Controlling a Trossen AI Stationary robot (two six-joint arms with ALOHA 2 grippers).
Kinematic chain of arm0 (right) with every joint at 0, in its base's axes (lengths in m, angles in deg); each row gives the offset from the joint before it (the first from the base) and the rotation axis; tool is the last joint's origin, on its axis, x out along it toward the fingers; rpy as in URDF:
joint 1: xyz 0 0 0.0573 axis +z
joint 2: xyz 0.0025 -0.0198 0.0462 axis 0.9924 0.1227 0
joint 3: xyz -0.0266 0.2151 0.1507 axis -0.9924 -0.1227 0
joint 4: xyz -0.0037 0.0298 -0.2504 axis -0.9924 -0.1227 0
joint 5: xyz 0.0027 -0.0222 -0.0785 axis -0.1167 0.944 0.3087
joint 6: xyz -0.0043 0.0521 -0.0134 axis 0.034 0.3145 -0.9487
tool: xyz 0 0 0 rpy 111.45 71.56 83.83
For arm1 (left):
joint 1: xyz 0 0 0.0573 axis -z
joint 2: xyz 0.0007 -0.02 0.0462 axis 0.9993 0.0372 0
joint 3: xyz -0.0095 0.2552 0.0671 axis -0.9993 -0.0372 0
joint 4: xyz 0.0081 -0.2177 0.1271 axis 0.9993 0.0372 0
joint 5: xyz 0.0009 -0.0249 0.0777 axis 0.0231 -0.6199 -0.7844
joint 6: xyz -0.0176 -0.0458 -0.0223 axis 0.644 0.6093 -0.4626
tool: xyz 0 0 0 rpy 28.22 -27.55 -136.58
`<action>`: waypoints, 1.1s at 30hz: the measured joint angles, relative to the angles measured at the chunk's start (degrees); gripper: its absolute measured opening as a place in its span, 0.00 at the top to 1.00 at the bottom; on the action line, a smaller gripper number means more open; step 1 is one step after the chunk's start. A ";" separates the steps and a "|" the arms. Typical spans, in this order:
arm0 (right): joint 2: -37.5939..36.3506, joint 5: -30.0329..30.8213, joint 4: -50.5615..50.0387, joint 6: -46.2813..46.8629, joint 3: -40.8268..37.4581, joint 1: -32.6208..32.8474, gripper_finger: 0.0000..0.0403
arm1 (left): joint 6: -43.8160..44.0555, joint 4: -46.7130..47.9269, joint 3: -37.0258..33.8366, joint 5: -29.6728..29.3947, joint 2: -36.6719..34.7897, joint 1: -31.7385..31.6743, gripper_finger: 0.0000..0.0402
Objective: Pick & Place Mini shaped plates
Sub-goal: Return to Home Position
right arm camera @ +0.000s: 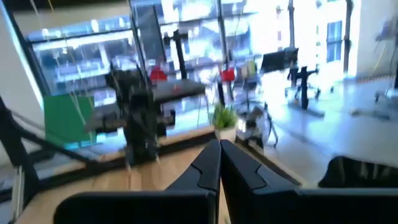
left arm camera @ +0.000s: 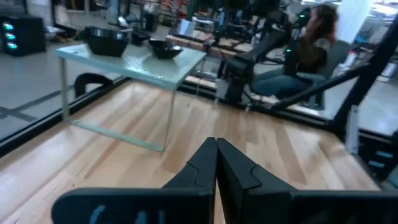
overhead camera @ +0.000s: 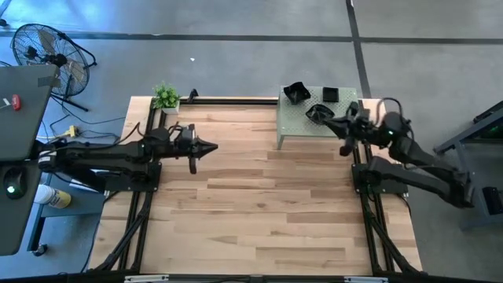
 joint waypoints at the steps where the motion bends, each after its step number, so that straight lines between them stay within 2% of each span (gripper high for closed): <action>1: -1.73 0.55 -0.34 0.00 -0.42 0.00 0.99 | -0.06 -0.19 -1.00 -0.78 -0.96 0.00 1.00; 6: -9.30 2.84 -4.70 1.43 -4.20 0.00 1.00 | -1.35 0.91 -4.77 -3.15 -5.50 0.00 1.00; 11: -14.22 4.48 -1.65 4.35 -9.86 0.00 0.99 | -0.06 1.48 -6.06 -6.82 -8.53 0.00 1.00; 15: -15.88 6.33 -1.02 6.99 -14.33 0.00 0.99 | 2.05 2.18 -6.15 -6.87 -8.74 0.02 1.00; 20: -15.72 6.44 -0.95 5.85 -19.04 0.00 0.99 | 2.08 2.33 -6.15 -6.85 -8.56 0.02 1.00; 22: -15.74 5.78 -0.01 8.37 -21.33 0.00 0.99 | 2.08 2.21 -6.15 -7.02 -8.54 0.02 1.00; 25: -15.94 2.05 7.56 12.67 -23.85 -0.02 0.99 | 0.33 2.16 -6.15 -9.40 -8.56 0.02 1.00; 29: -16.47 -17.41 22.29 0.76 -25.50 0.04 0.99 | 0.13 2.12 -6.15 -11.20 -8.68 0.00 1.00; 30: -16.83 -19.28 23.03 -1.00 -25.44 0.12 0.99 | 0.13 2.14 -6.15 -11.20 -8.79 0.01 1.00; 31: -16.79 -19.18 22.36 -1.44 -25.42 0.12 0.99 | 0.13 2.12 -6.15 -11.12 -8.98 0.00 1.00; 33: -16.67 -14.53 19.22 -2.02 -25.87 0.01 0.99 | 0.13 1.98 -6.15 -10.04 -9.13 0.00 1.00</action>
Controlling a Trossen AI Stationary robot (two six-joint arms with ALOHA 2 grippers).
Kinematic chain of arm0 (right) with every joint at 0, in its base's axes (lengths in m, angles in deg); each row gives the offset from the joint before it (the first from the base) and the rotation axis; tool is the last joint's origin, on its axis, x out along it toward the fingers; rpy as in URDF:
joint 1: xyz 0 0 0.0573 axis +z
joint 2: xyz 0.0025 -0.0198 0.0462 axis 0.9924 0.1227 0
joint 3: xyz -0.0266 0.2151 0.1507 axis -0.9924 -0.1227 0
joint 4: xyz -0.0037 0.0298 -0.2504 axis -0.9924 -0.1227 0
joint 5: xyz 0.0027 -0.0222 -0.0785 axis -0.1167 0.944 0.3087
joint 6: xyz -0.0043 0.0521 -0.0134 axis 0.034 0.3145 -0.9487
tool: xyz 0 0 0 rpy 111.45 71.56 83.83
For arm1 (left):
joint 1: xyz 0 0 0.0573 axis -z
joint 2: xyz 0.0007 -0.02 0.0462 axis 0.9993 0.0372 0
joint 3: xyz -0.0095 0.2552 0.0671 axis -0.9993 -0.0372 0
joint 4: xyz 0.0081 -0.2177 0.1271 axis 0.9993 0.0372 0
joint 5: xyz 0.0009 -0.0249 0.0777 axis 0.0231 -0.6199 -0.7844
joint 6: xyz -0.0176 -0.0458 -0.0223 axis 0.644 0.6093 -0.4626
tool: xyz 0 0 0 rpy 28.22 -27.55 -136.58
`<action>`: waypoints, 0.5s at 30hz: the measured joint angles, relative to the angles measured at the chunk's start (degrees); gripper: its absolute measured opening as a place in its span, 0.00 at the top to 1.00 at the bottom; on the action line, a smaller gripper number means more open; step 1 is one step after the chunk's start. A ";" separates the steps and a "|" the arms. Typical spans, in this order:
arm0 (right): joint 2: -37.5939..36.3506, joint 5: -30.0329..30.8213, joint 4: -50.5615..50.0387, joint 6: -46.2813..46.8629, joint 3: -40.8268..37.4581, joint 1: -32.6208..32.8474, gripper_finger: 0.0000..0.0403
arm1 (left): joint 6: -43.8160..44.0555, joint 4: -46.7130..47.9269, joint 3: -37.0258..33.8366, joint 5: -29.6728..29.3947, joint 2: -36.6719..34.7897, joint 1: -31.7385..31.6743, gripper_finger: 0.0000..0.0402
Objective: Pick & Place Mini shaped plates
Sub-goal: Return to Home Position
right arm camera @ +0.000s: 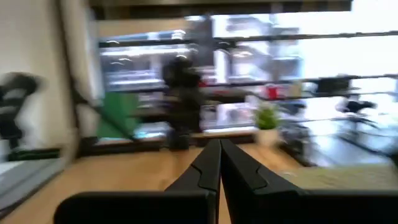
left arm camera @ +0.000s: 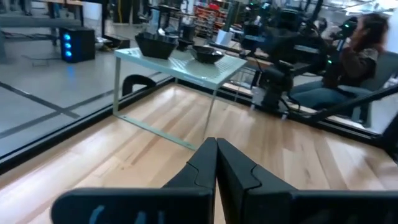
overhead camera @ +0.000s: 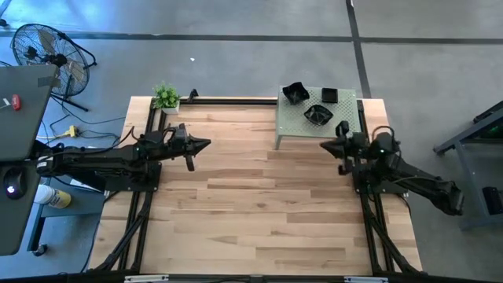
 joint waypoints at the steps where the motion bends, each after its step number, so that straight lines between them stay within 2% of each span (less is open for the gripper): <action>1: 0.13 2.97 -0.47 -0.23 -0.07 -0.04 0.99 | -0.02 0.03 0.00 0.62 -0.05 0.02 1.00; 6: -0.06 16.88 0.79 -1.03 0.31 0.04 1.00 | -2.06 0.20 0.00 6.78 -0.50 0.02 1.00; 12: -0.08 27.54 -3.30 -2.05 0.25 0.04 0.98 | -3.13 0.22 0.00 8.98 -1.32 0.02 1.00; 15: -1.13 29.84 -5.19 -2.99 0.23 0.04 0.97 | -3.89 1.12 0.00 8.95 -2.22 0.02 1.00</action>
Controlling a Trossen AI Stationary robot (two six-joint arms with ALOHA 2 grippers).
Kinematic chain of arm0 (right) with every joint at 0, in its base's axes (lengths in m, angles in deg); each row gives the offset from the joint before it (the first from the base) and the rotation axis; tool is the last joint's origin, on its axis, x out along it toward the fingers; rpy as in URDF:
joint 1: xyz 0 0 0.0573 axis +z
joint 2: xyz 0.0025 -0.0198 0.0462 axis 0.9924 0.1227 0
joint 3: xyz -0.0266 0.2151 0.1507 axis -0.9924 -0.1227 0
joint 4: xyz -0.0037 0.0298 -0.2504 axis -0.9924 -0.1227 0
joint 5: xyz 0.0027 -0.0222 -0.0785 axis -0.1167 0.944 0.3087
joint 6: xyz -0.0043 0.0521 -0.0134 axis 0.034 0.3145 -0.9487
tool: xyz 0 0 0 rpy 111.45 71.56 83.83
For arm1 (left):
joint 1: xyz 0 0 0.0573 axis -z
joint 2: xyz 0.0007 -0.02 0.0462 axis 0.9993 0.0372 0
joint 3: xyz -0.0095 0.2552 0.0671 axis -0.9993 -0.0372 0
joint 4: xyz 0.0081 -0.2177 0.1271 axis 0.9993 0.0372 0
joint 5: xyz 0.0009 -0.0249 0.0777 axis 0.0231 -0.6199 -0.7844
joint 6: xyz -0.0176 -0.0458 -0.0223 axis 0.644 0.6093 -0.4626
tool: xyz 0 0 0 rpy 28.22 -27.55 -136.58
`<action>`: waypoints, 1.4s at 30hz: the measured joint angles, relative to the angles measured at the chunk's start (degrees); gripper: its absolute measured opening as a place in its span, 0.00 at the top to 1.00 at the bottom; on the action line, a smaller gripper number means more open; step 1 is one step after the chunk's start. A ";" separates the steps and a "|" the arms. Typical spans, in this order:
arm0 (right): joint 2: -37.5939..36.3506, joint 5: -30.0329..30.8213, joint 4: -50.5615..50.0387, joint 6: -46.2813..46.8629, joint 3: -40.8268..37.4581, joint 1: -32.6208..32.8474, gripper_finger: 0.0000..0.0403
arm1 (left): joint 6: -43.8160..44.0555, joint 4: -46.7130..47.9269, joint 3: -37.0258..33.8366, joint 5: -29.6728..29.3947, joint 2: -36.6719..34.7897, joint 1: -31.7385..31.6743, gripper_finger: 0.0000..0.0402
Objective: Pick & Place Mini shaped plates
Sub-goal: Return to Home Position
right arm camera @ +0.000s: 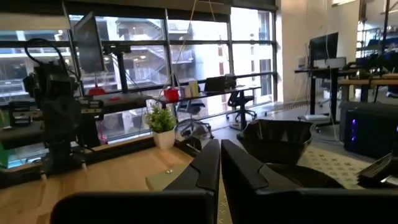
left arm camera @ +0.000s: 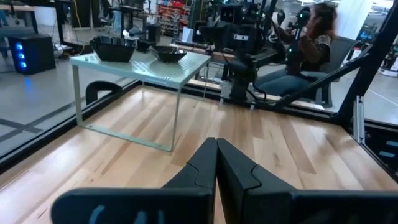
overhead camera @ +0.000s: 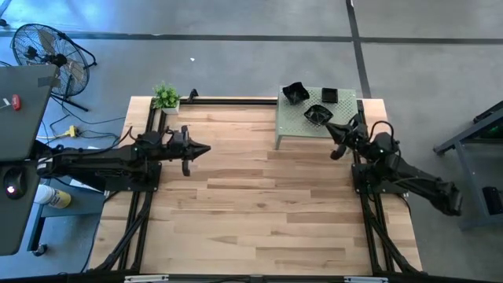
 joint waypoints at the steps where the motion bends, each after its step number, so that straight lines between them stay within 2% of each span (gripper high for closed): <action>1: -0.61 0.00 -0.76 -0.26 0.00 0.00 0.97 | -0.10 0.78 0.00 0.01 -0.46 0.00 1.00; 7: -6.95 -1.09 -8.04 -0.55 0.02 1.03 0.97 | -0.17 3.08 0.00 0.00 -3.60 0.00 1.00; 11: -6.83 -0.16 -9.54 -0.78 -0.07 4.03 0.97 | -0.20 5.26 0.00 -0.11 -5.73 0.00 1.00; 19: -6.91 8.47 -9.81 -3.47 -0.04 11.20 0.97 | -1.05 10.76 0.01 -0.42 -9.42 0.00 1.00; 29: -6.91 18.27 -9.81 -4.92 -0.04 17.62 0.97 | -2.27 10.73 -0.30 -0.64 -10.19 -0.02 1.00; 34: -6.49 17.68 -11.19 -4.44 0.02 18.32 0.97 | 2.77 8.09 -5.29 0.17 -12.11 -0.04 1.00; 38: -6.49 14.06 -13.76 -3.42 0.04 18.32 0.97 | 2.72 -1.44 -9.88 4.70 -16.79 -0.07 1.00; 42: -6.39 10.31 -15.87 -3.41 0.04 18.34 0.97 | 1.01 6.77 -9.68 5.99 -22.06 -0.07 1.00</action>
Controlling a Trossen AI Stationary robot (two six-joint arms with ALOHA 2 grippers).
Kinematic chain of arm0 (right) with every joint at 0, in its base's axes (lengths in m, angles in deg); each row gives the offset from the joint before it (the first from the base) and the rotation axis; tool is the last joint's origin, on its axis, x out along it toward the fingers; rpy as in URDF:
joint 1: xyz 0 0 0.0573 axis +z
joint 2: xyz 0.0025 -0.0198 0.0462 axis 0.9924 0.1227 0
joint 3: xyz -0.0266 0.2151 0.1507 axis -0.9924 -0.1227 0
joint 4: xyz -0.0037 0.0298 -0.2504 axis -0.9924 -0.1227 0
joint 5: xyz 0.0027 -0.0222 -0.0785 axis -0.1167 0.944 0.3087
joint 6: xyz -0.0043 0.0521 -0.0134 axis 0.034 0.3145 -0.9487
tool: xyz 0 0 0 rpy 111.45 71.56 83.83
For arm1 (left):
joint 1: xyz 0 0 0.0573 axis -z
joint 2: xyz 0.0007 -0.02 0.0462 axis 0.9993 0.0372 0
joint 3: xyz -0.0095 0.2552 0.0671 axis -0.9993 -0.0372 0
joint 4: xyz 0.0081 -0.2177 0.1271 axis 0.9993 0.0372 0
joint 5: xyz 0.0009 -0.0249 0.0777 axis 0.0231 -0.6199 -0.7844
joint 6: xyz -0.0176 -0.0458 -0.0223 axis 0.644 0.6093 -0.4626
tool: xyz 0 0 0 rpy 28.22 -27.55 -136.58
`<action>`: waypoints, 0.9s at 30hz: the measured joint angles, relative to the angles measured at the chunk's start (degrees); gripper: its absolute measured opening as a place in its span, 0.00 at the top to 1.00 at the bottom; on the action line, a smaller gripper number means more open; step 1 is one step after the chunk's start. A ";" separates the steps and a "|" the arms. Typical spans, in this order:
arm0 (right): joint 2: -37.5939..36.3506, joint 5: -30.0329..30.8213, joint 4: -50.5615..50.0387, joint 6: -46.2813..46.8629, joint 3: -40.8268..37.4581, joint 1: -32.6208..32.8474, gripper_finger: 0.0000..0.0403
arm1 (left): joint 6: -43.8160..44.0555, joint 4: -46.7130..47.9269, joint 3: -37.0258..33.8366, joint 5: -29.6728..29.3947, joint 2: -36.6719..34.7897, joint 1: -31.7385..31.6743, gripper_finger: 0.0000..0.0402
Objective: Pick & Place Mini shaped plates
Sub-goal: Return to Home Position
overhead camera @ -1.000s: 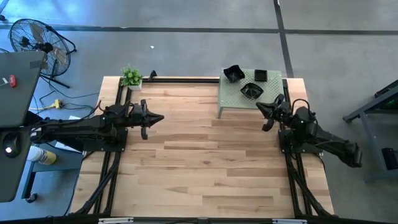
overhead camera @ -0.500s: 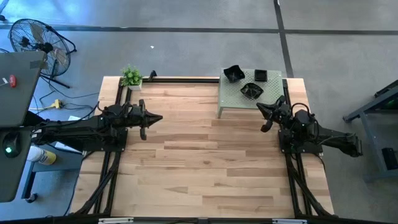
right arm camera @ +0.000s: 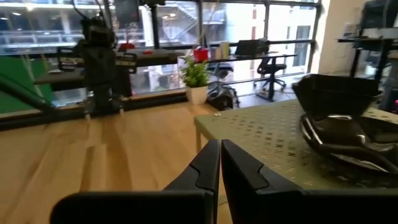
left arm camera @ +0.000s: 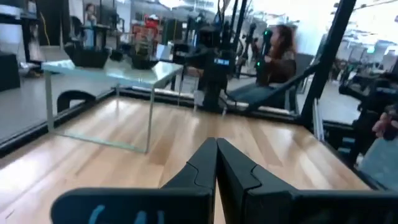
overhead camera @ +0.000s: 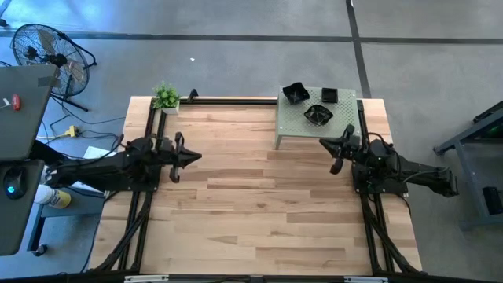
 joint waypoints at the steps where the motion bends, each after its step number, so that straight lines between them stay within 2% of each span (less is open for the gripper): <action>1: 0.14 -0.58 0.02 0.00 0.00 -0.02 0.97 | 0.03 1.57 0.00 0.02 -1.28 0.00 1.00; 9: 0.22 -0.18 -0.02 4.60 0.00 -0.02 0.97 | 2.02 3.95 -0.07 4.52 -6.00 0.06 1.00; 13: 0.22 3.74 -0.02 4.95 0.00 -0.02 0.97 | 2.12 4.55 -0.11 5.77 -5.92 0.07 1.00; 21: 0.22 15.32 -0.23 1.53 0.00 -0.02 0.97 | 1.99 4.33 -0.17 5.60 -5.94 0.07 1.00; 27: 0.22 15.02 -0.24 1.90 0.00 -0.04 0.97 | 1.86 4.31 -0.20 5.57 -5.94 0.07 1.00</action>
